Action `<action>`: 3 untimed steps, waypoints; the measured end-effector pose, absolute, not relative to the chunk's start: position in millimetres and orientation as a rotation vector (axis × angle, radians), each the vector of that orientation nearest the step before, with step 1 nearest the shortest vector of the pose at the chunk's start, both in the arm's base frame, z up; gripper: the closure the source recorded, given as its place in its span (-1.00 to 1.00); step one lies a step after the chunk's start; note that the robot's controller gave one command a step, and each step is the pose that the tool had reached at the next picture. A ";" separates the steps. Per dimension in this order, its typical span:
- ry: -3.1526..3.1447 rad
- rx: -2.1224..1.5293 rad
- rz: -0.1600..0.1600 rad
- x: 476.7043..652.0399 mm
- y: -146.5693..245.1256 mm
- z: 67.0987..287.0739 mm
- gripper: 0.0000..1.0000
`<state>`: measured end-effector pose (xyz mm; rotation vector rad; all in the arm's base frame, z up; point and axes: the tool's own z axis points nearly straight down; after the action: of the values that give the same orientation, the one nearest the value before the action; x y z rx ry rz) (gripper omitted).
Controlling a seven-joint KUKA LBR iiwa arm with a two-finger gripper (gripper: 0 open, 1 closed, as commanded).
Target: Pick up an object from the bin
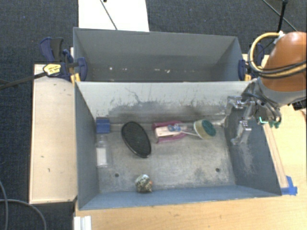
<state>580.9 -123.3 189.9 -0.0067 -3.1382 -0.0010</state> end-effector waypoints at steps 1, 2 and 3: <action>-3.138 0.116 -0.003 592.5 -98.6 93.3 -1.00; -3.142 -0.078 0.000 585.0 -87.7 70.3 -1.00; -3.144 -0.072 0.000 585.5 -87.9 71.0 1.00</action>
Offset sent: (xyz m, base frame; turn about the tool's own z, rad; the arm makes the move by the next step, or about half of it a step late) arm 0.0118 0.0234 -0.0929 -0.0821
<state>585.5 -87.9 71.0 -0.0716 -3.1438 0.0004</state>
